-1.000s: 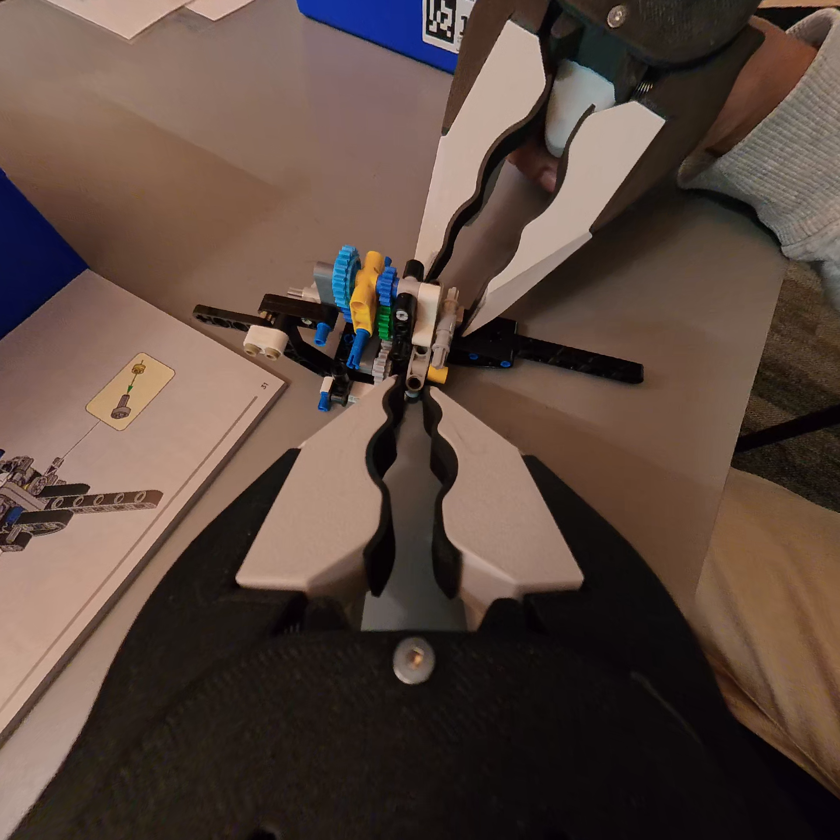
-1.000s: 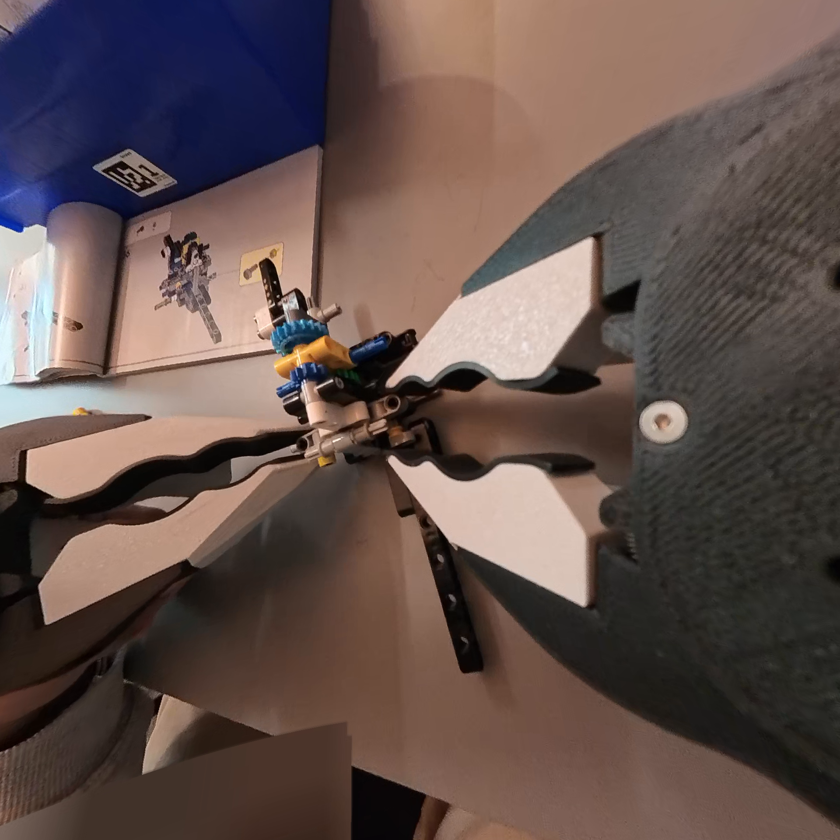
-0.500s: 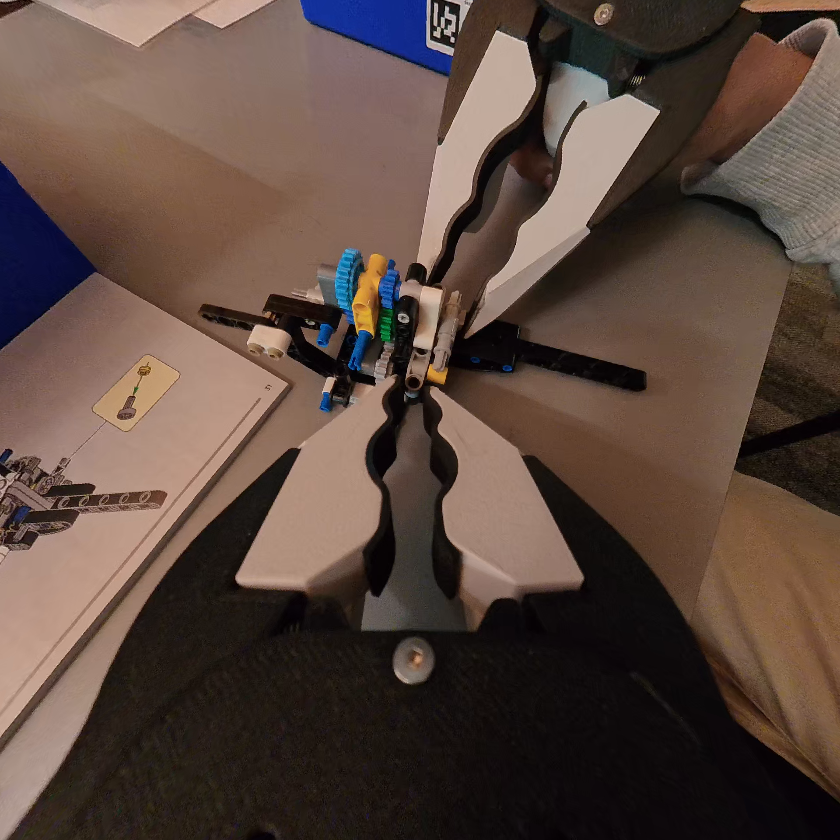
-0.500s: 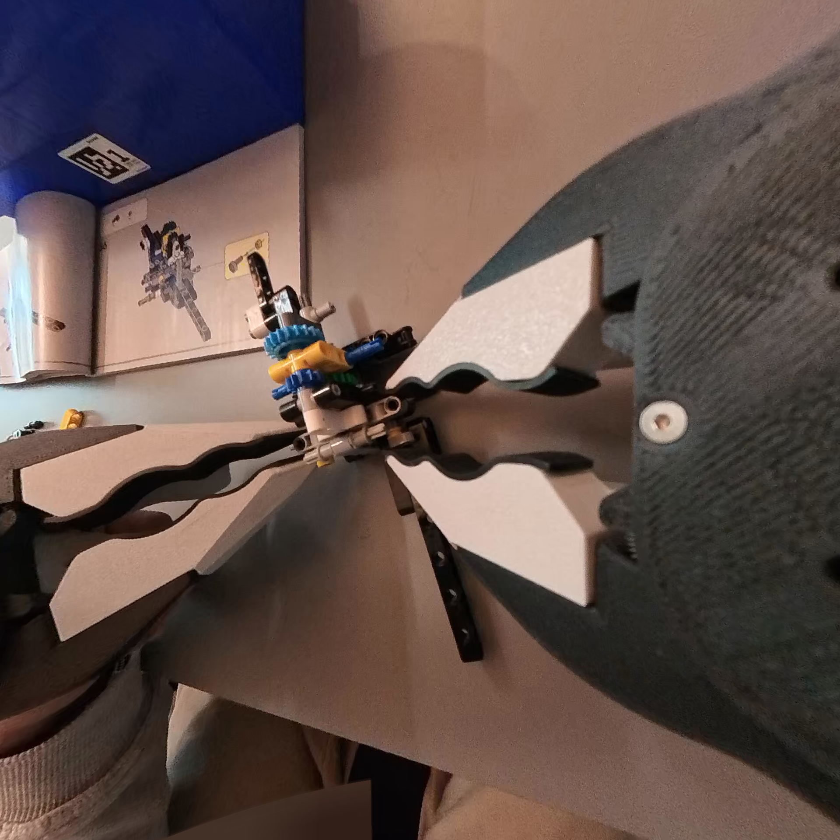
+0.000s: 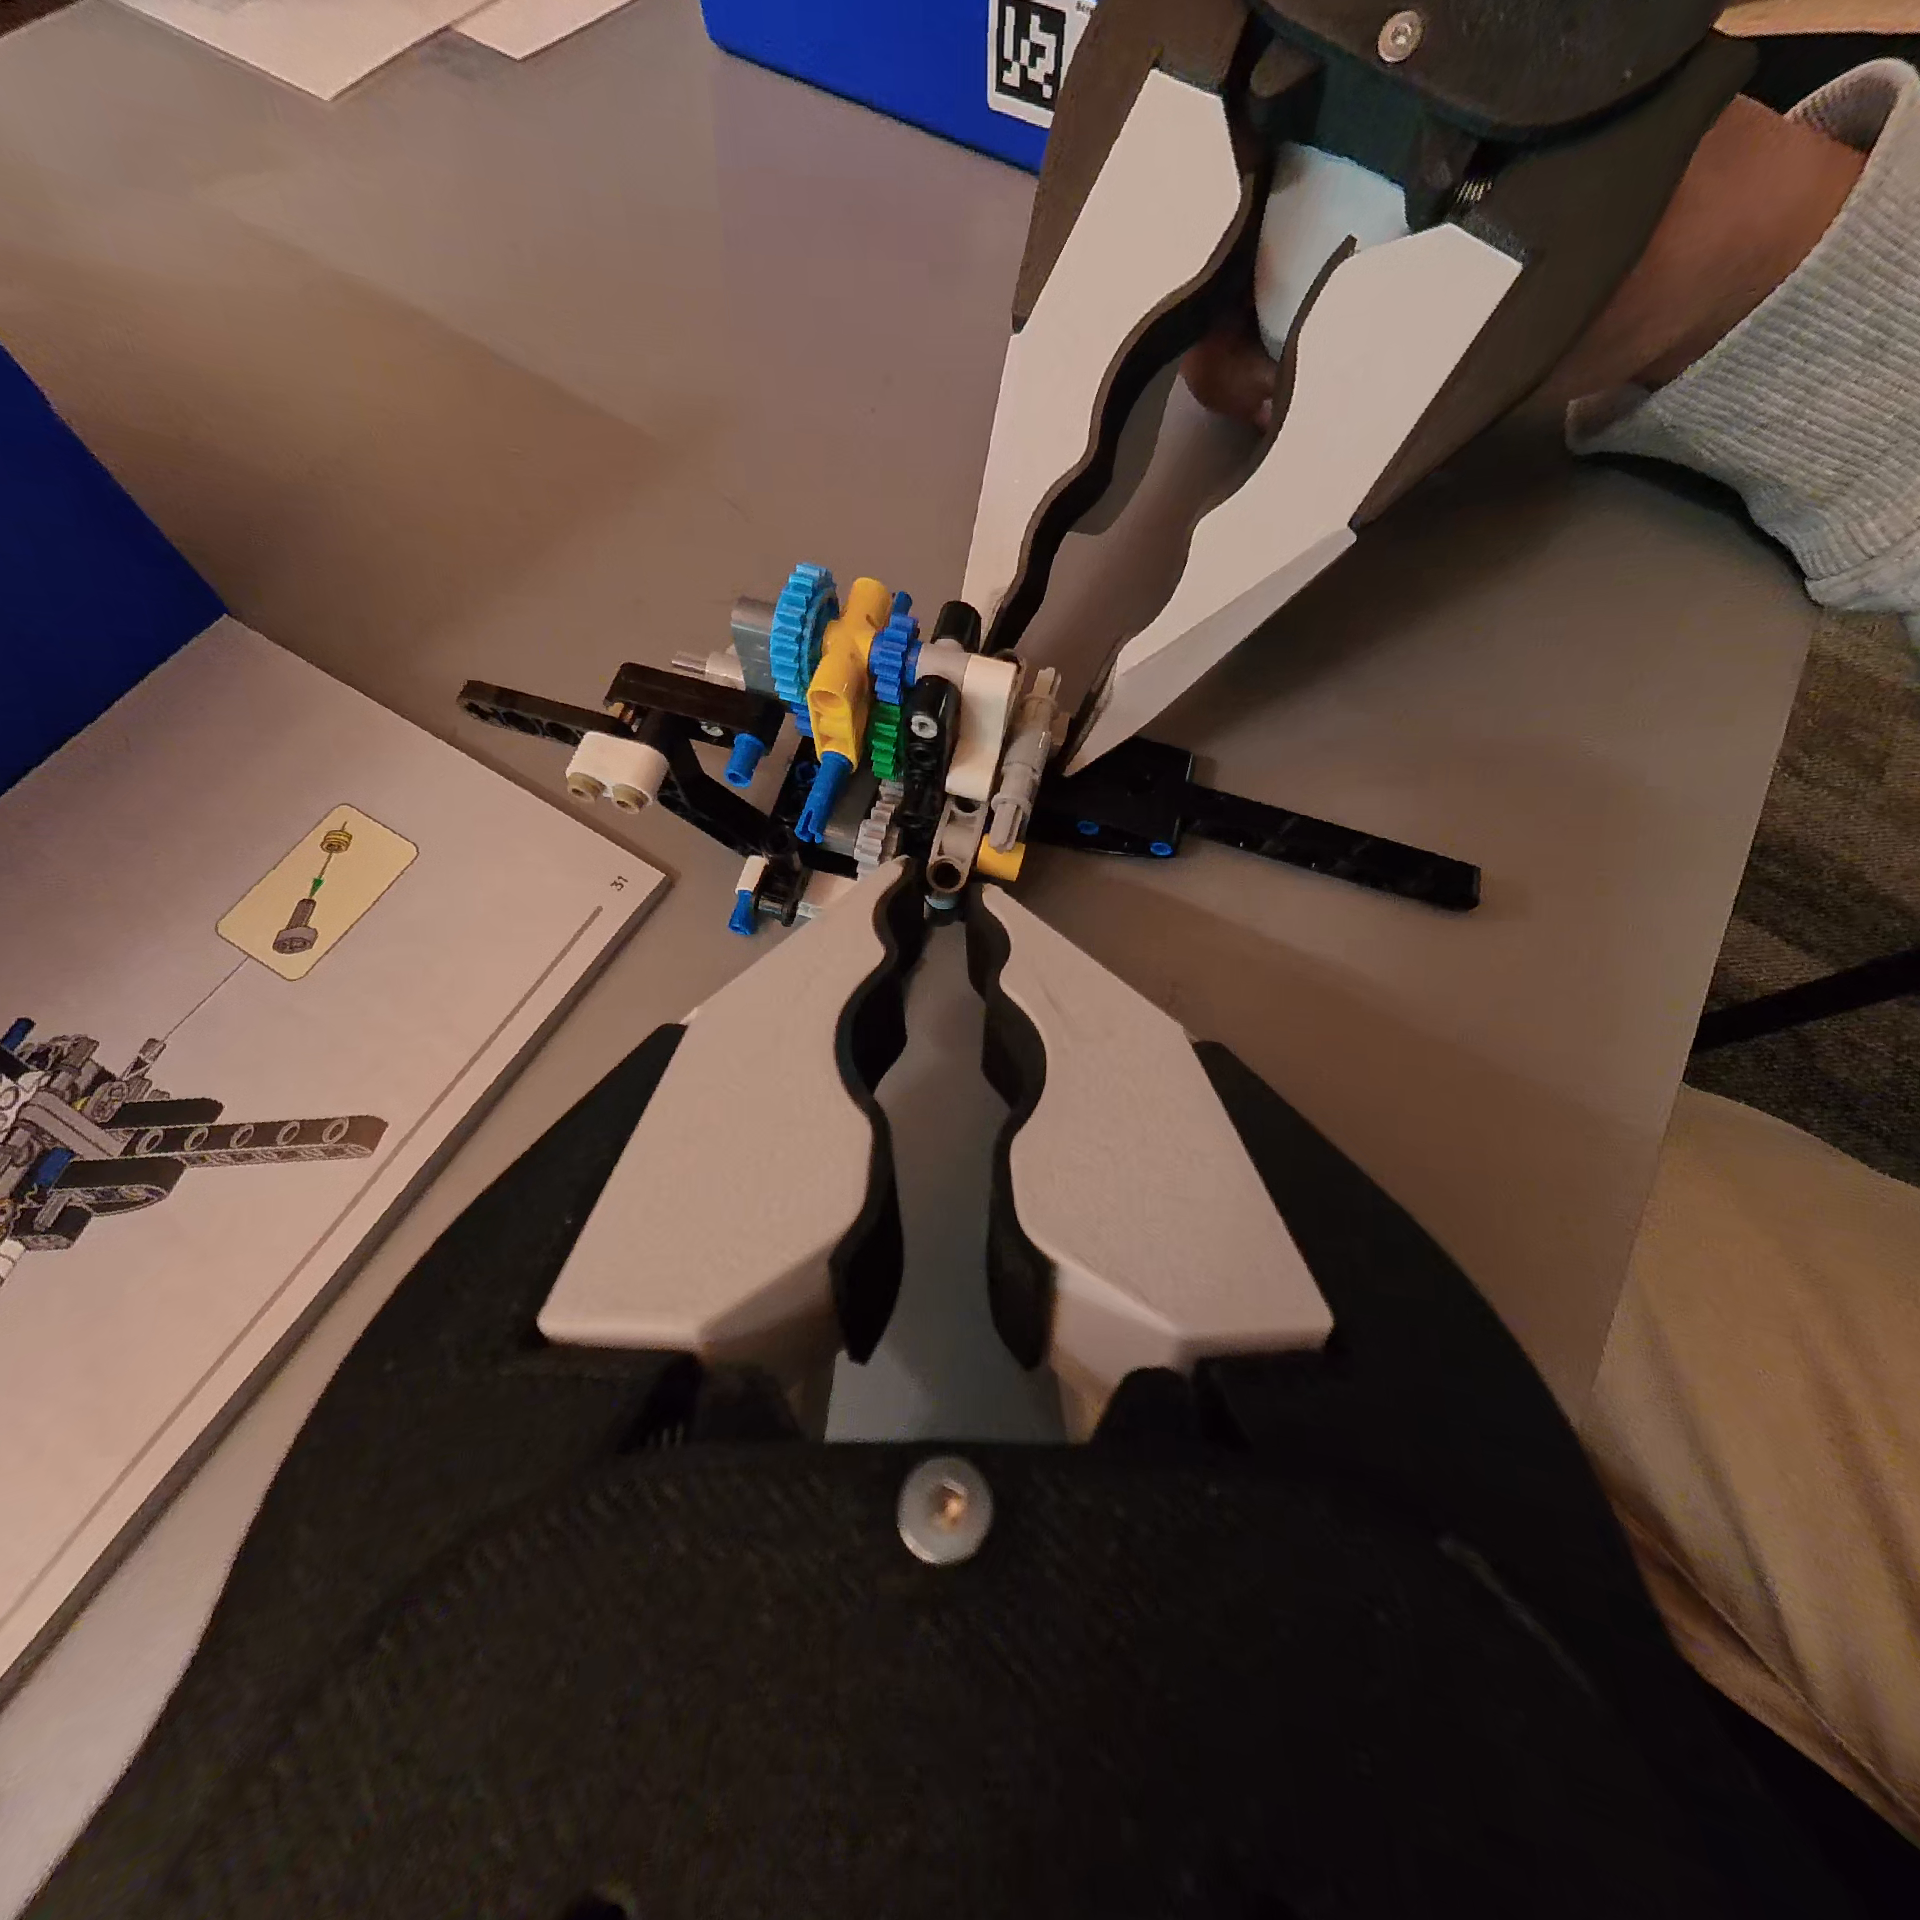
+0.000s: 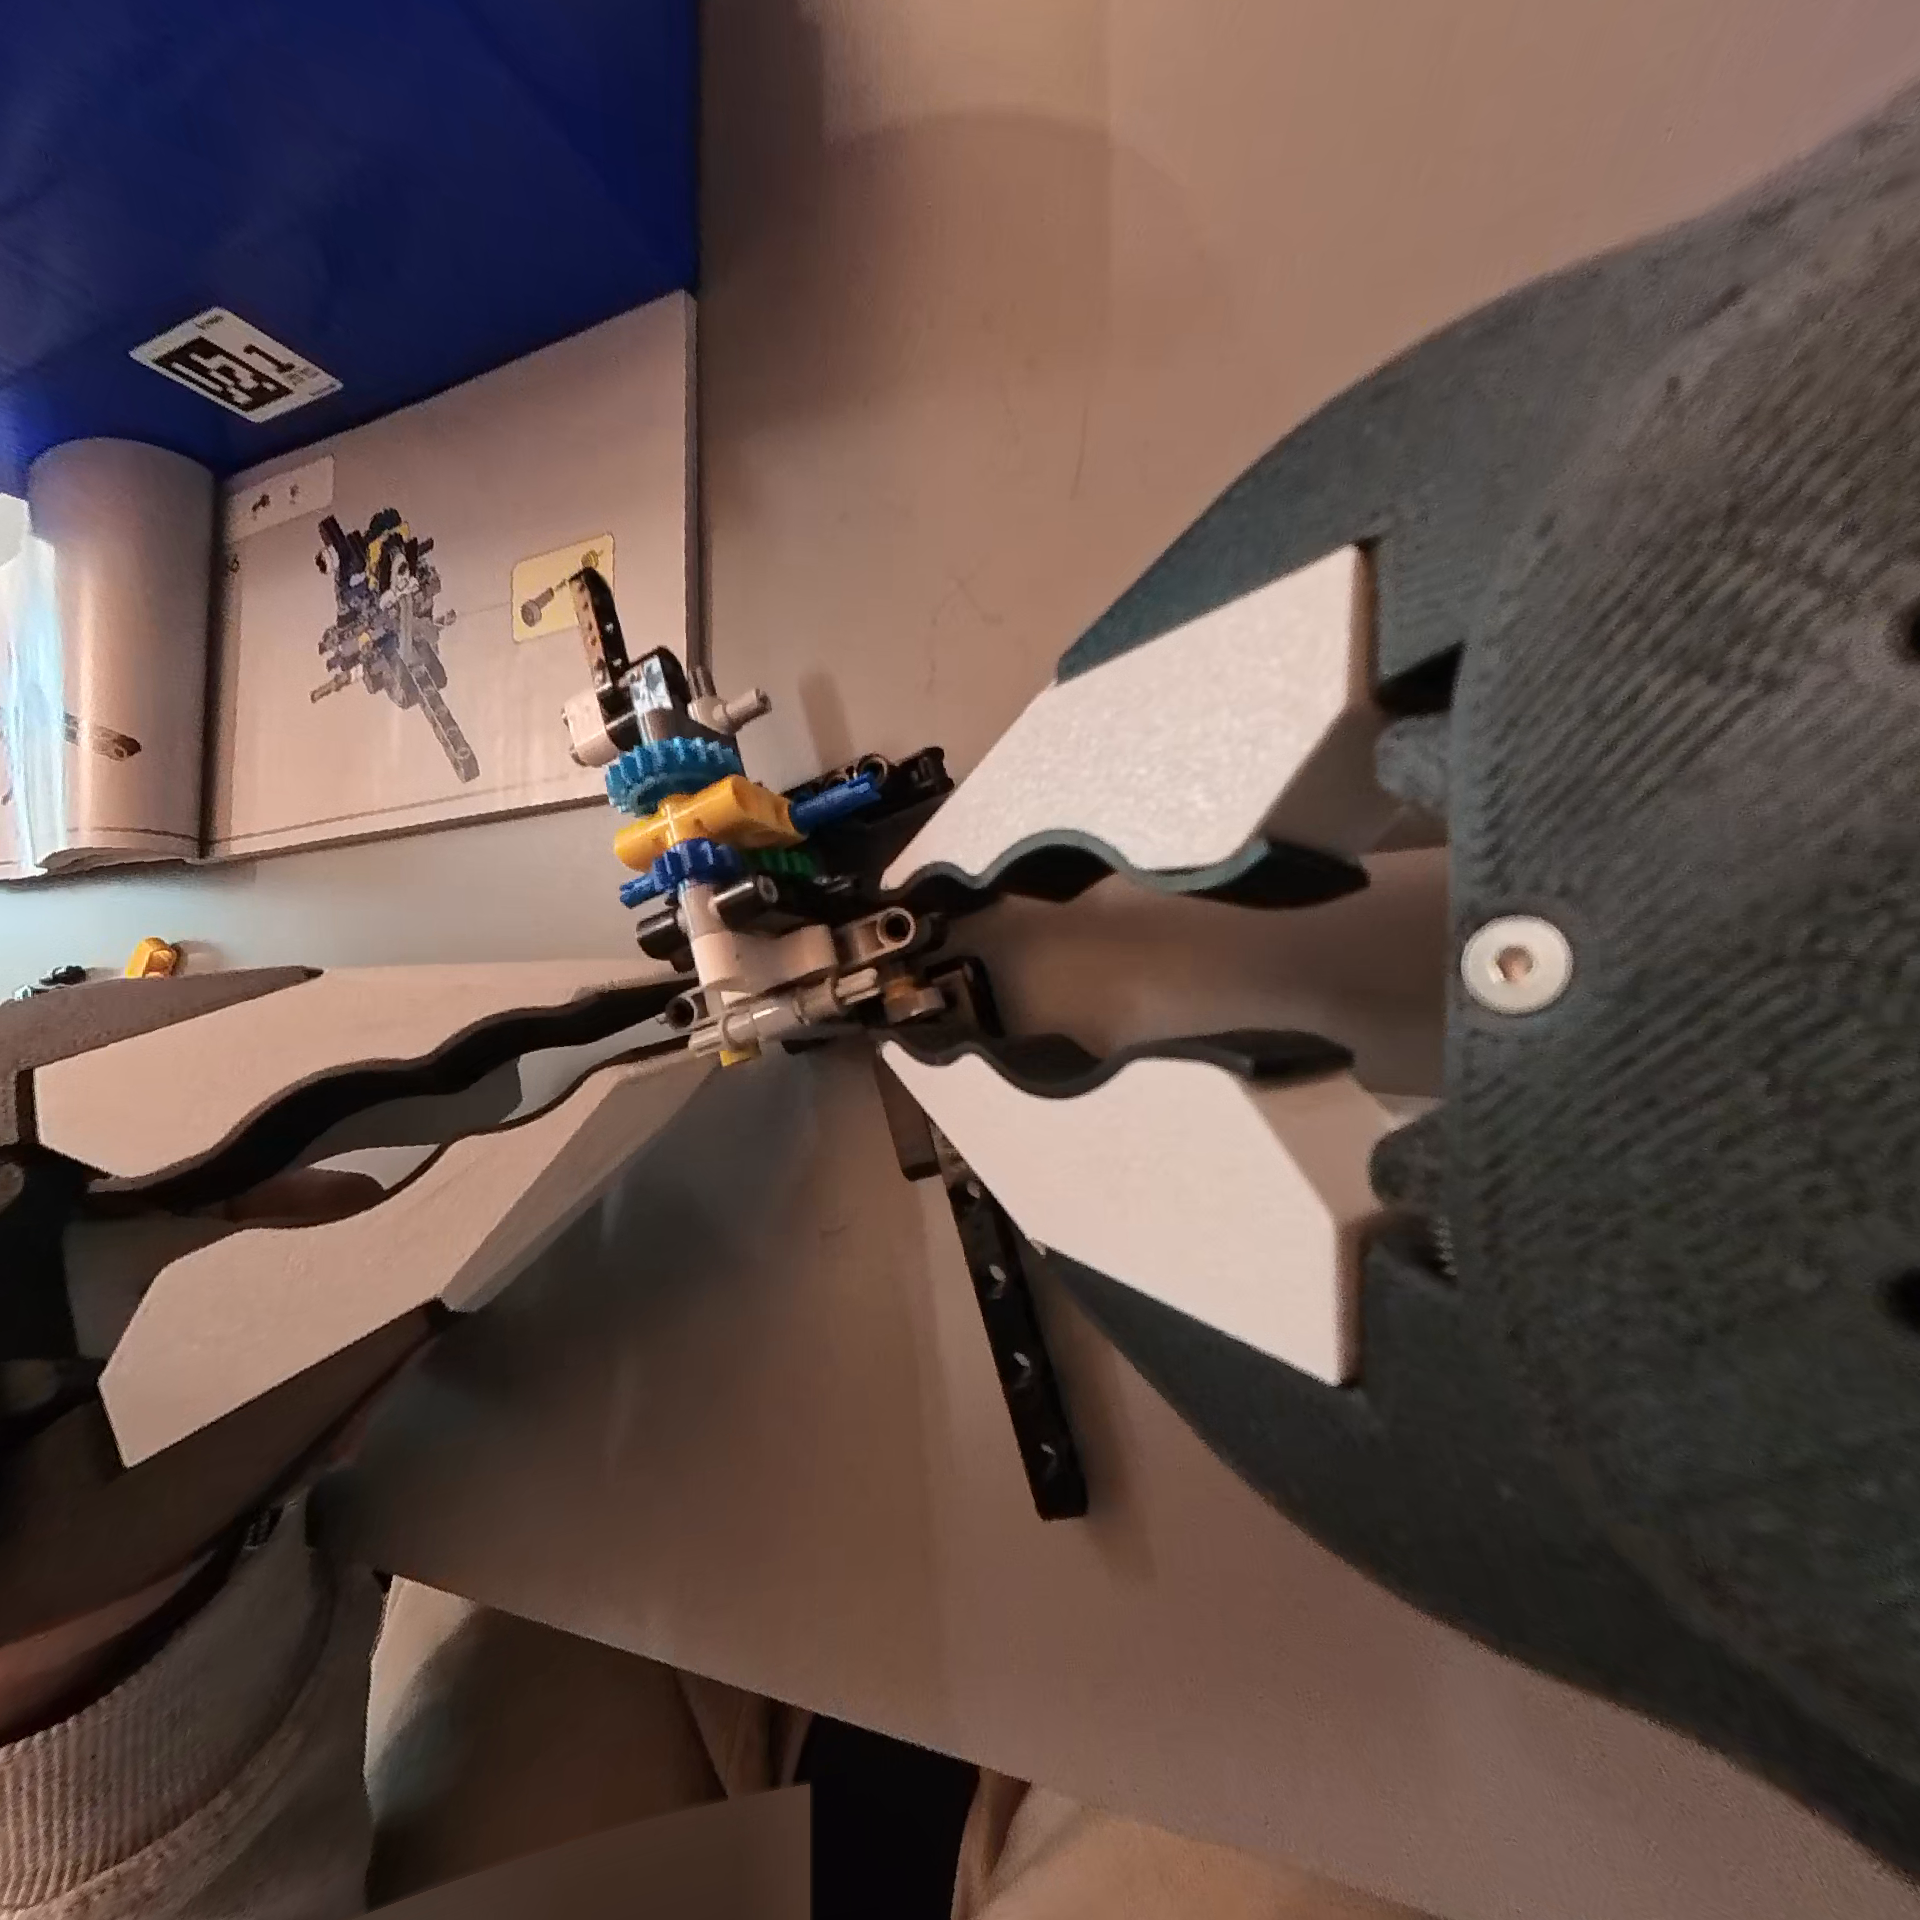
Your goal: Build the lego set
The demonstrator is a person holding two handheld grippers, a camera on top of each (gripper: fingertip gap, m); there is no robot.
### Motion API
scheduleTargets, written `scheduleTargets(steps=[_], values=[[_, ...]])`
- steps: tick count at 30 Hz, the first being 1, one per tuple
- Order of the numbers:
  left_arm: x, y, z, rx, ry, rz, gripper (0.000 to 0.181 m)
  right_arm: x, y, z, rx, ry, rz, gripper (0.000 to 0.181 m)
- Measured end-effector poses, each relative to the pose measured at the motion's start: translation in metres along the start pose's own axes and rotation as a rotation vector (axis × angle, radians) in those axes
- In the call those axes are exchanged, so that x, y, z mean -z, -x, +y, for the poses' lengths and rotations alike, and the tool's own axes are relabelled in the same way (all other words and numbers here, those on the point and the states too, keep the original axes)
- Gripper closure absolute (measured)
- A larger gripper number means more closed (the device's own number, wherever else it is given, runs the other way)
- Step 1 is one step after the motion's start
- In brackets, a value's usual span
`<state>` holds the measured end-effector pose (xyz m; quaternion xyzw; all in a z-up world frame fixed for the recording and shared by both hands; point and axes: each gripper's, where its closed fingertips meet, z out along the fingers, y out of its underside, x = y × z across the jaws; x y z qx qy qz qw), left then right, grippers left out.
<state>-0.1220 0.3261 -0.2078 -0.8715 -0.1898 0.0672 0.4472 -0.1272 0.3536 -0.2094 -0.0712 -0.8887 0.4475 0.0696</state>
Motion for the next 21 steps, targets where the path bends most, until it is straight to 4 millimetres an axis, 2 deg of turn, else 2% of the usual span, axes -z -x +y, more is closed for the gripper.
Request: scheduleTargets(steps=[15,17,21], values=[[0.000,0.003,-0.001,0.017,-0.009,-0.005,0.177,-0.001,-0.004,-0.001,0.045,-0.017,0.060,0.160],[0.001,0.003,-0.002,0.022,-0.015,-0.004,0.177,0.000,-0.008,-0.002,0.054,-0.024,0.095,0.148],[0.001,0.003,-0.003,0.029,-0.019,0.003,0.177,0.014,-0.010,-0.007,0.050,-0.087,0.131,0.138]])
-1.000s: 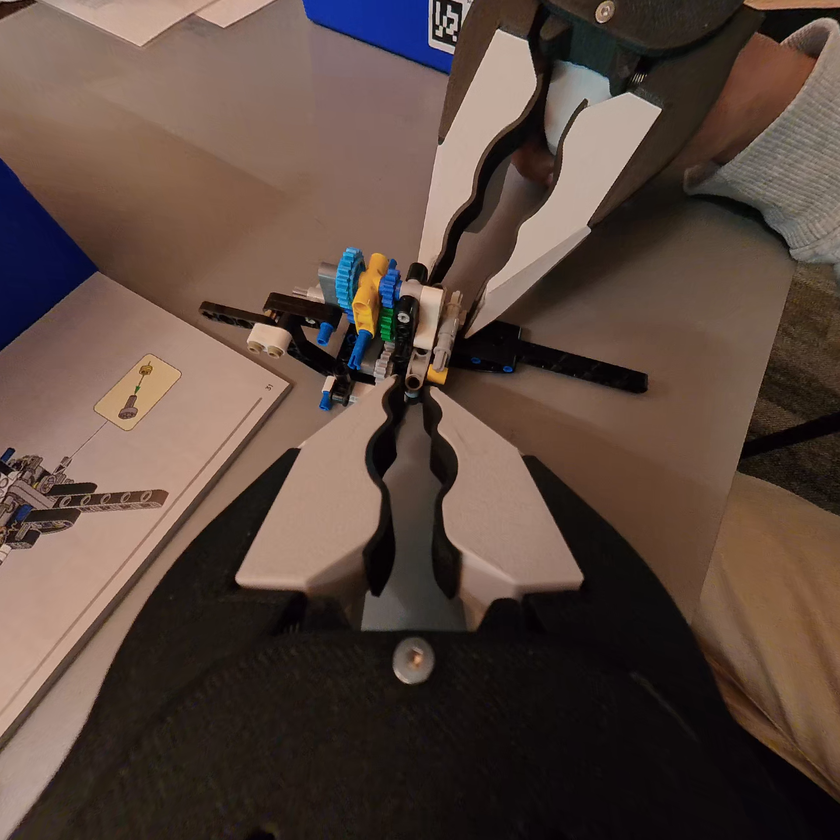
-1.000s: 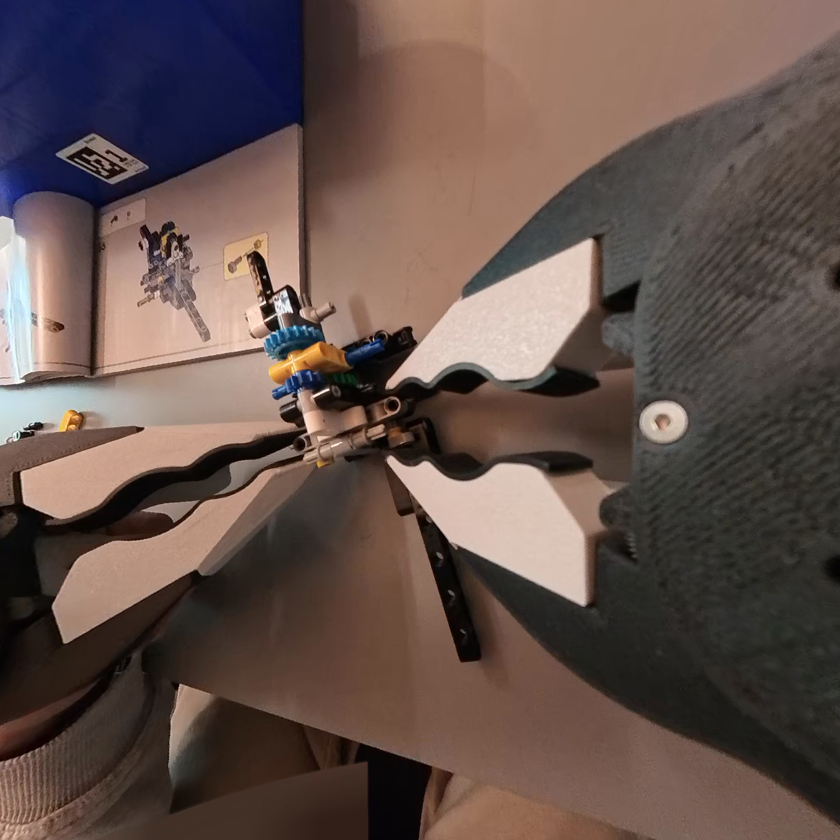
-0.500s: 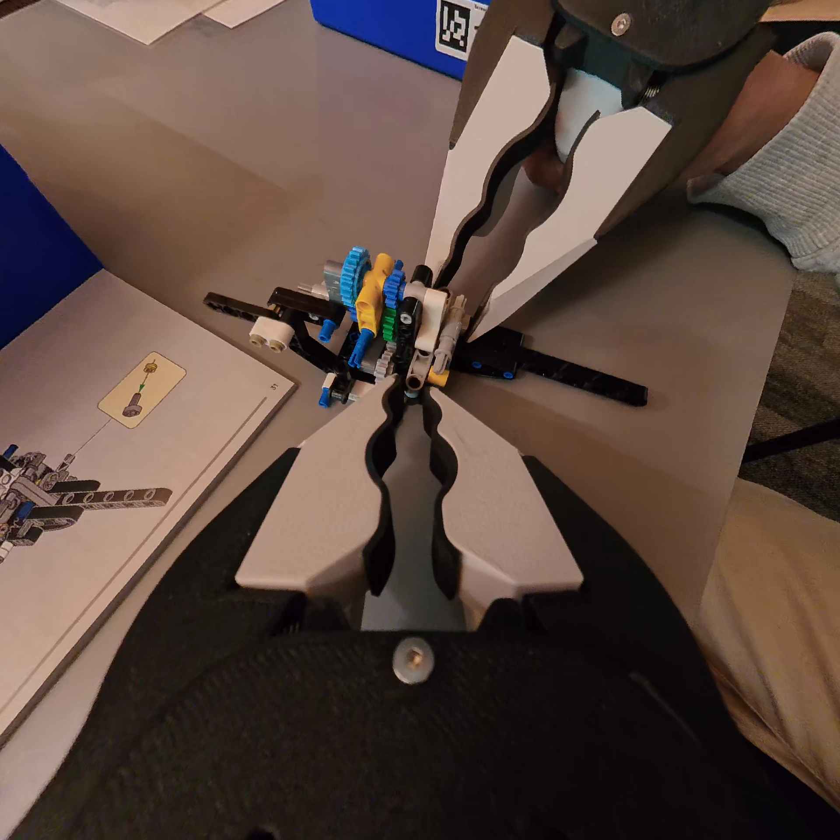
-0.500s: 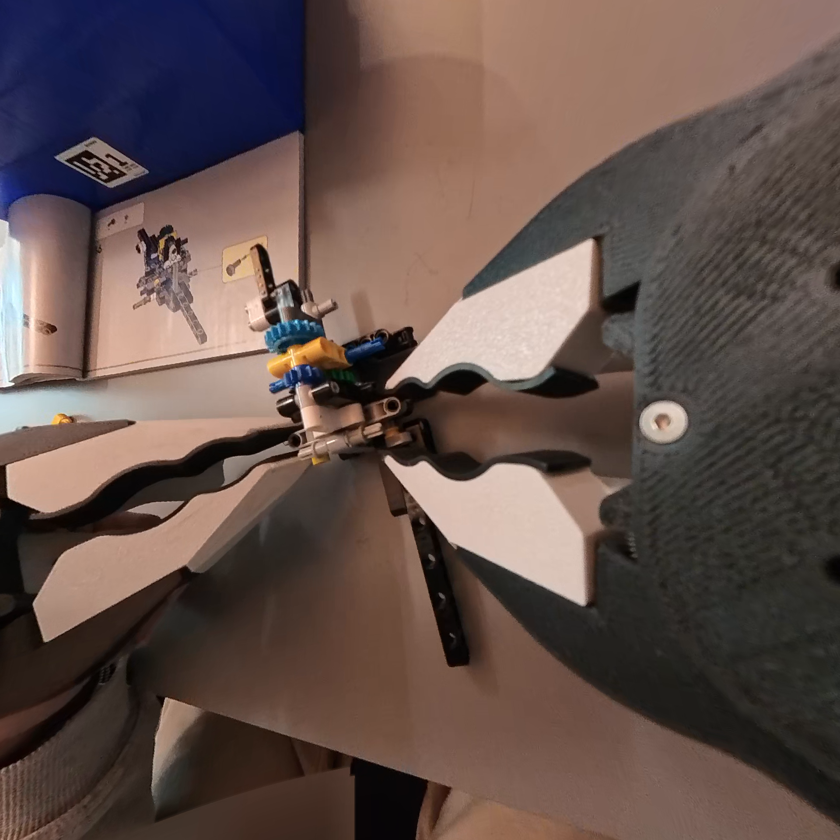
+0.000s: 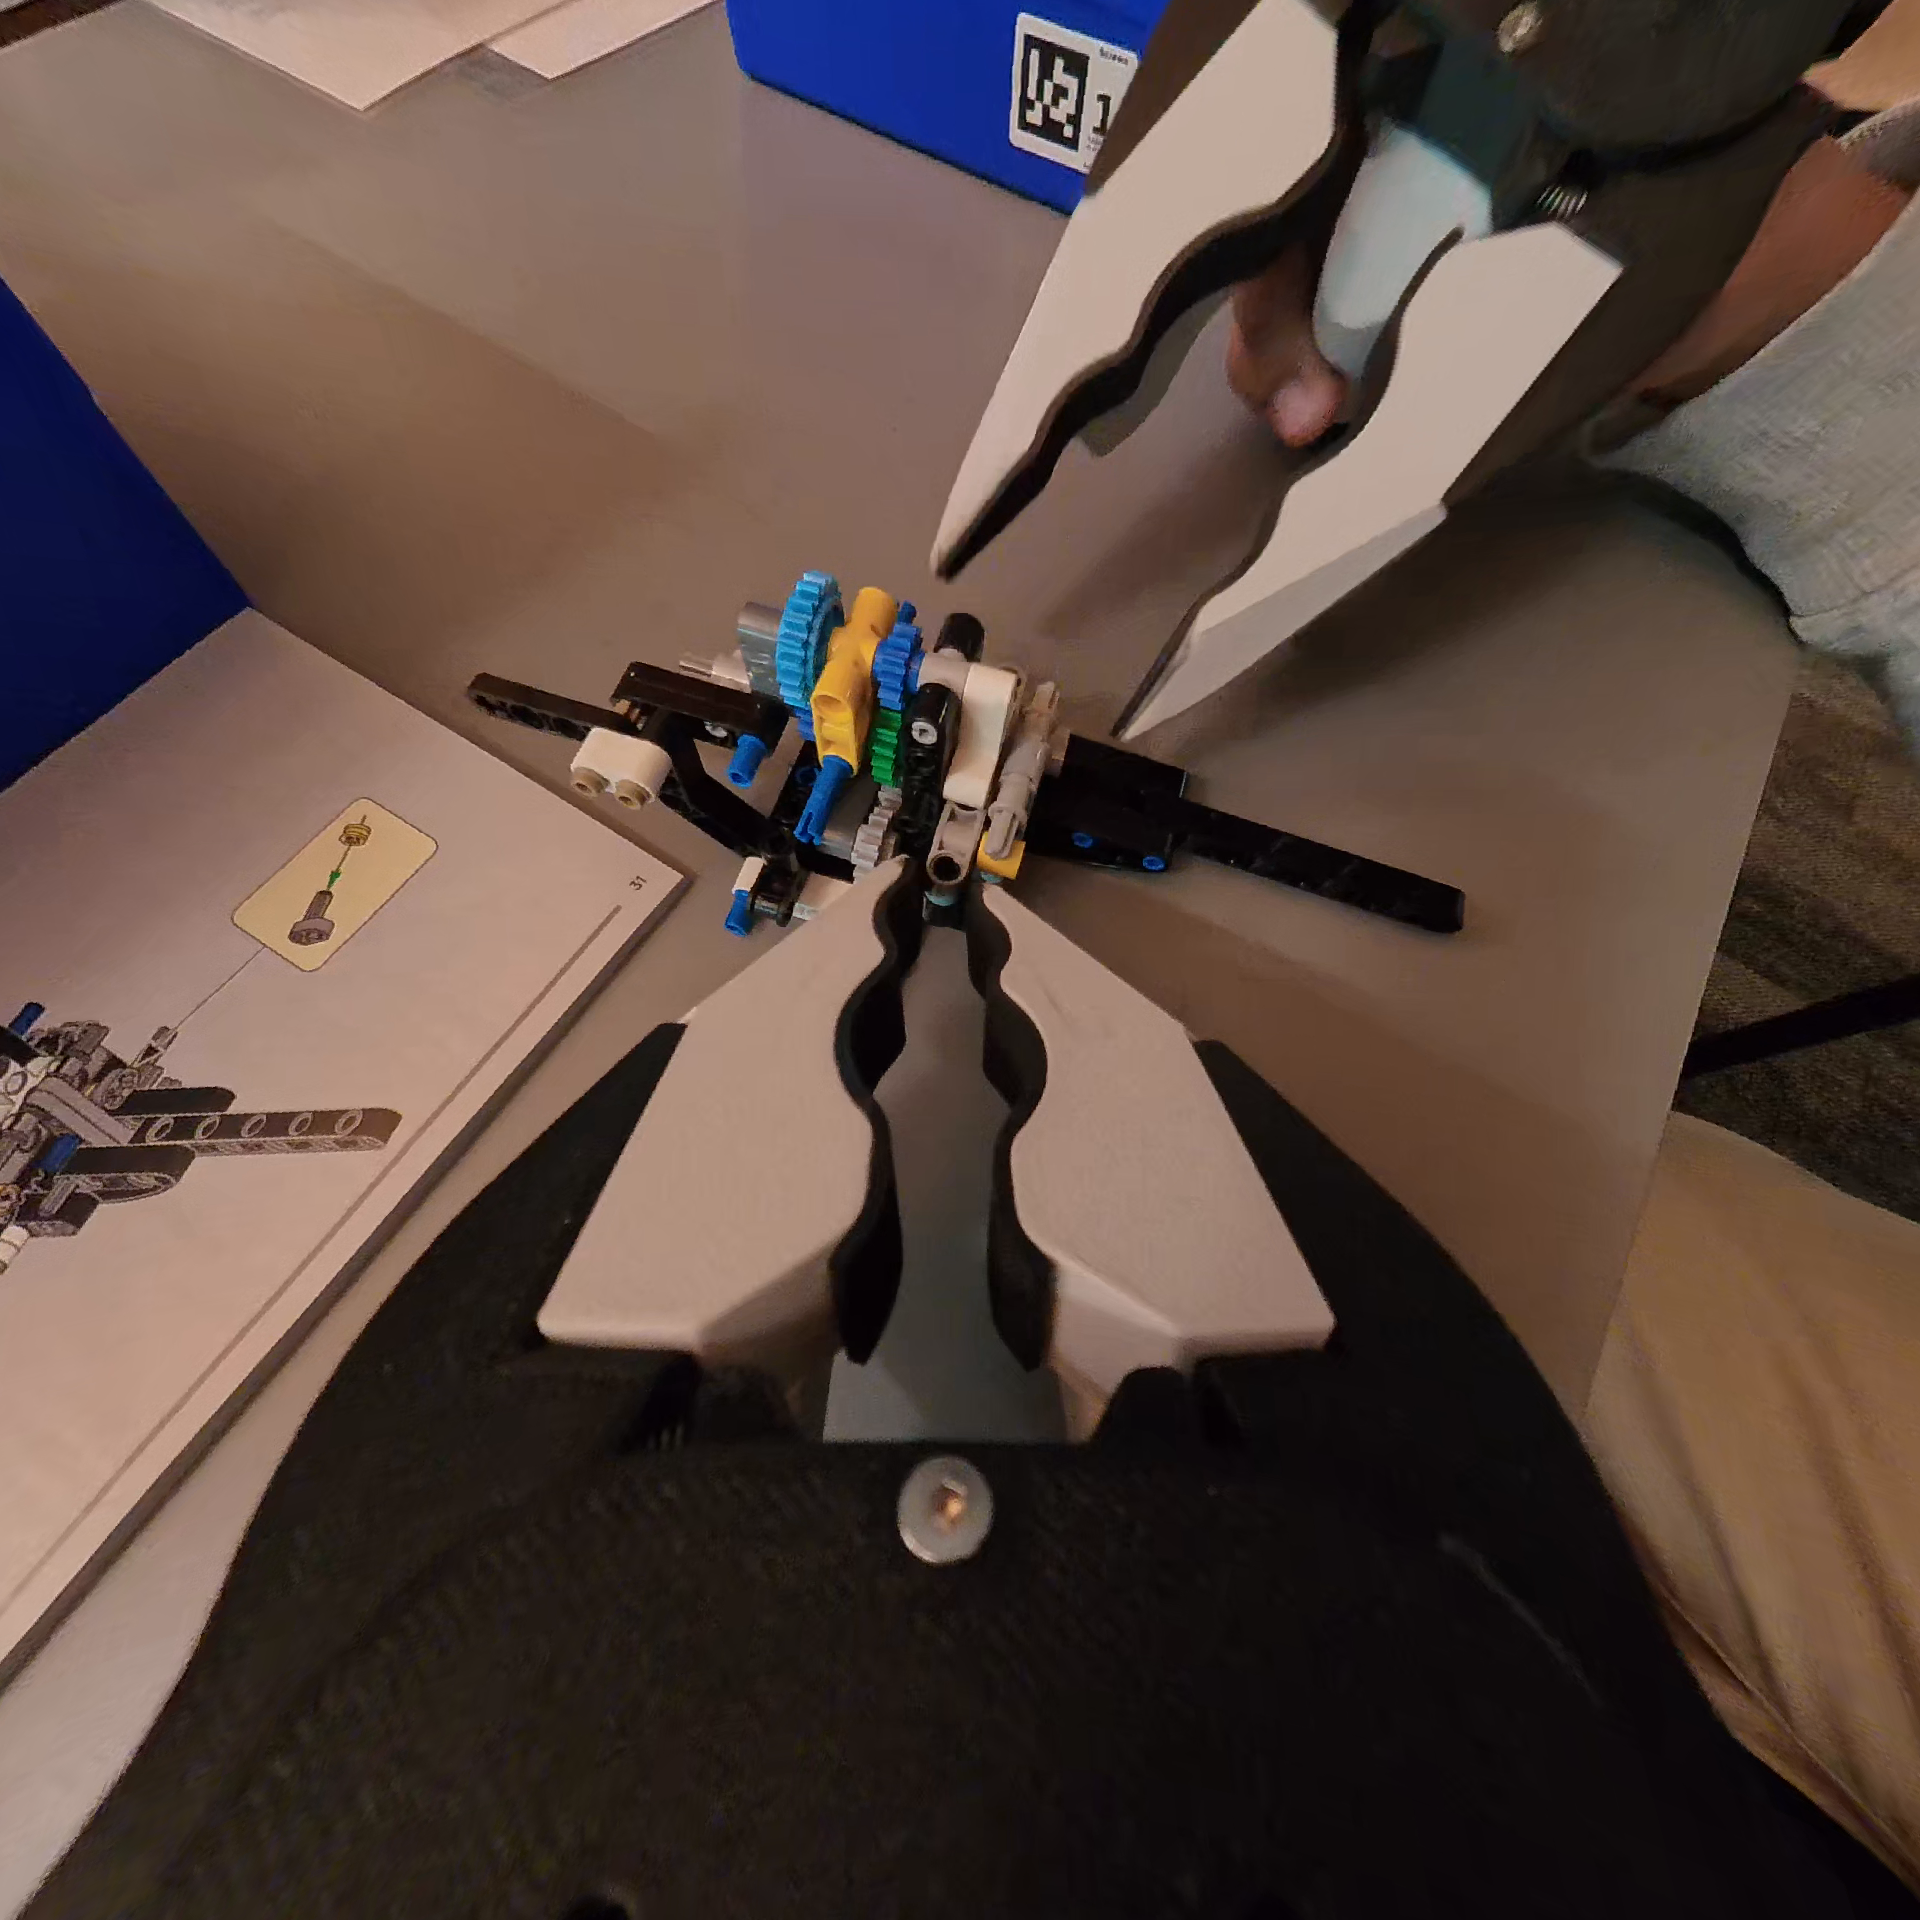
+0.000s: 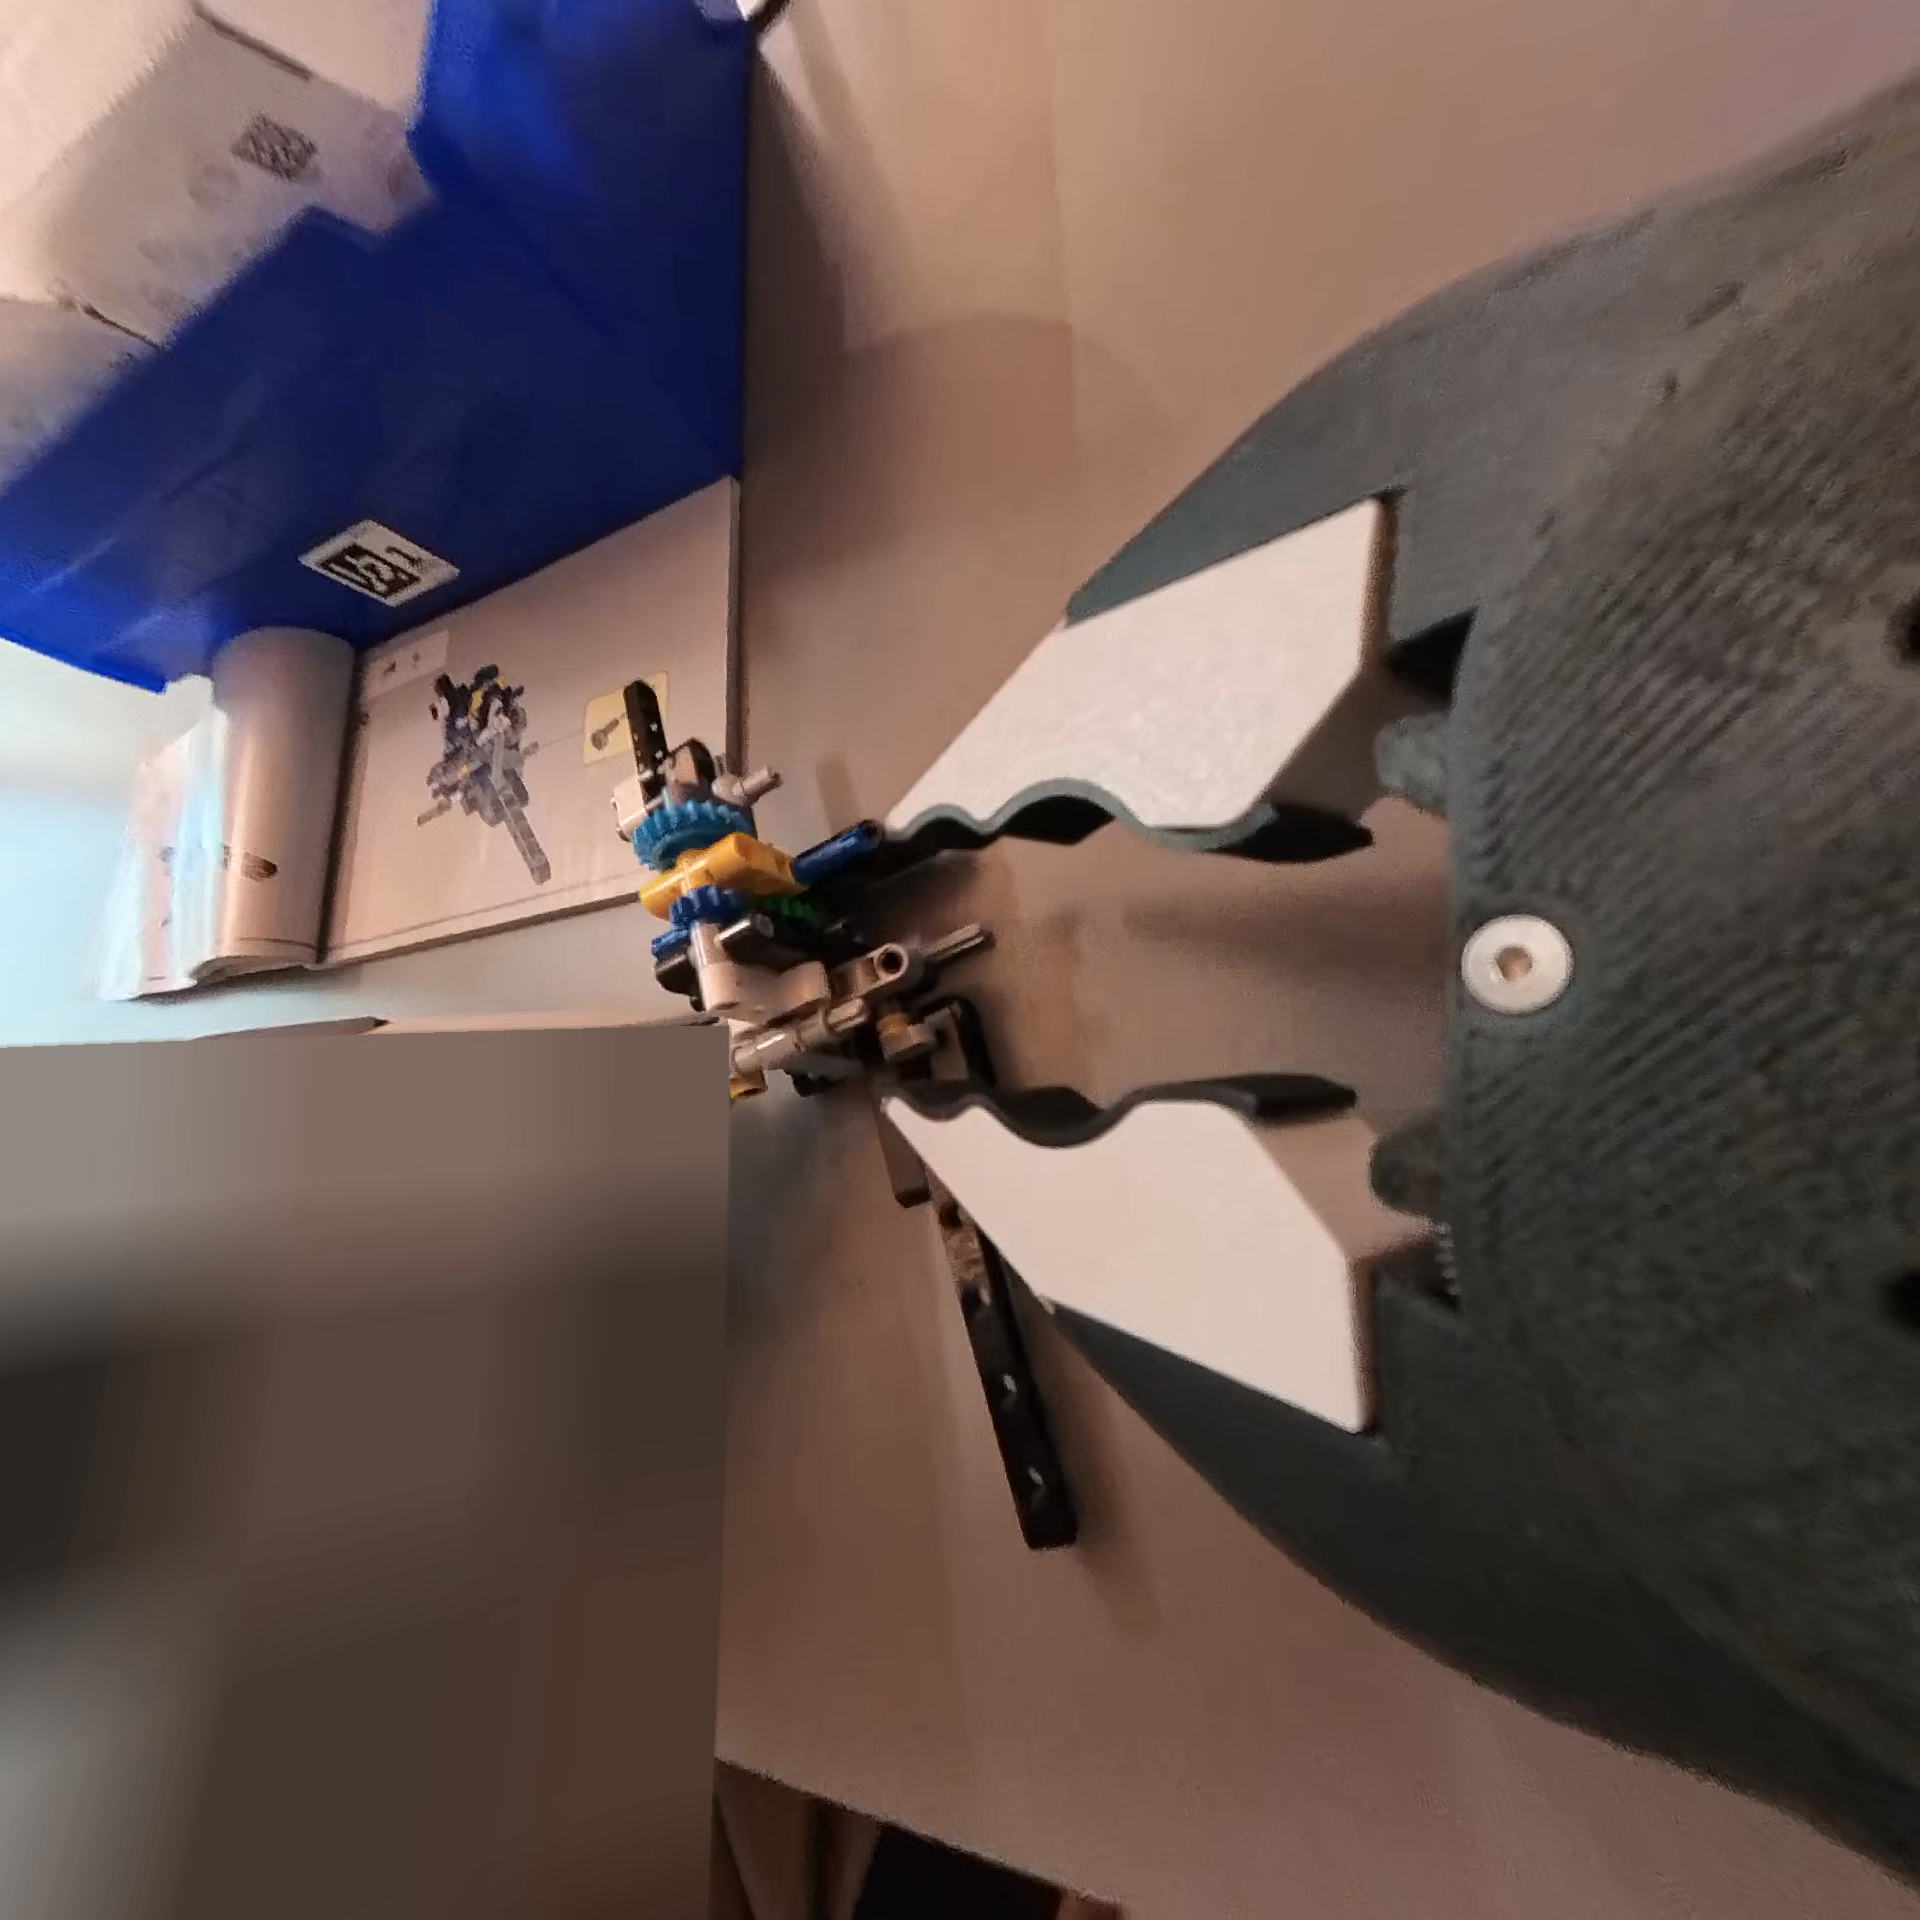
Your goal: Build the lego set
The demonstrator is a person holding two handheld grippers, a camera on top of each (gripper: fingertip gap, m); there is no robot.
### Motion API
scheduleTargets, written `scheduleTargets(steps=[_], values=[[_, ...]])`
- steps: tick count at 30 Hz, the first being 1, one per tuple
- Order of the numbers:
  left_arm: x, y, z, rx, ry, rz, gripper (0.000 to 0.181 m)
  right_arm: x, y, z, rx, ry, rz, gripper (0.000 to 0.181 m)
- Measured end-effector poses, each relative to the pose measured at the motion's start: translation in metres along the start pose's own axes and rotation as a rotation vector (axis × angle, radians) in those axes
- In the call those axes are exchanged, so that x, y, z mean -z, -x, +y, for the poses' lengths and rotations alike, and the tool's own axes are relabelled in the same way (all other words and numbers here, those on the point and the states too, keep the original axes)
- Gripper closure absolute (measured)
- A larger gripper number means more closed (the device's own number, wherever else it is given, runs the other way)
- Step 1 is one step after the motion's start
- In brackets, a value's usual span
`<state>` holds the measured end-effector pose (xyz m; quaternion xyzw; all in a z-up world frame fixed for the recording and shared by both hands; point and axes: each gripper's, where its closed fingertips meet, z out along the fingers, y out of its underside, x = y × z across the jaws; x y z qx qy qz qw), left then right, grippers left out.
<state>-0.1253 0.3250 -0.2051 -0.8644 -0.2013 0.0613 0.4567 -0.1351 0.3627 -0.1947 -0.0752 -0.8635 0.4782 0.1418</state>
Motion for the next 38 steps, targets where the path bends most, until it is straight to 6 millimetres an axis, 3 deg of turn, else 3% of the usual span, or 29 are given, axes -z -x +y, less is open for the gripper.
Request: scheduleTargets(steps=[2,5,7,9,11,14,16,18,20,21,24,31,38], values=[[0.000,0.000,0.000,0.003,-0.001,0.003,0.177,0.011,-0.004,-0.007,-0.023,-0.052,0.030,0.133],[0.000,0.000,-0.001,0.009,-0.005,0.010,0.177,0.040,-0.017,-0.036,-0.101,-0.239,0.130,0.123],[0.001,0.000,-0.001,0.016,-0.008,0.013,0.177,0.062,-0.020,-0.059,-0.164,-0.403,0.176,0.134],[0.001,0.001,-0.001,0.021,-0.009,0.015,0.177,0.071,-0.023,-0.065,-0.186,-0.445,0.215,0.142],[0.001,0.001,-0.001,0.022,-0.009,0.016,0.177,0.067,-0.031,-0.051,-0.152,-0.337,0.308,0.149],[0.000,0.001,0.000,0.023,-0.005,0.018,0.177,0.057,-0.051,-0.029,-0.028,-0.166,0.512,0.105],[0.000,0.001,0.000,0.026,-0.003,0.020,0.177,0.052,-0.050,-0.024,0.022,-0.159,0.551,0.114],[0.000,0.001,0.000,0.029,-0.004,0.021,0.177,0.042,-0.039,-0.019,0.032,-0.179,0.473,0.128],[0.000,0.001,0.000,0.031,-0.004,0.021,0.177,0.034,-0.018,-0.017,0.034,-0.182,0.298,0.157],[0.000,0.001,0.000,0.031,-0.004,0.021,0.177,0.032,-0.012,-0.018,0.026,-0.187,0.241,0.159],[0.000,0.001,0.000,0.031,0.001,0.023,0.177,0.020,0.006,-0.011,0.014,-0.115,0.077,0.152],[-0.001,0.001,0.001,0.033,0.006,0.023,0.177,-0.003,0.004,0.007,0.007,0.038,-0.041,0.145],[-0.001,0.001,0.000,0.032,0.003,0.027,0.177,-0.011,0.008,0.007,-0.014,0.062,-0.134,0.154]])
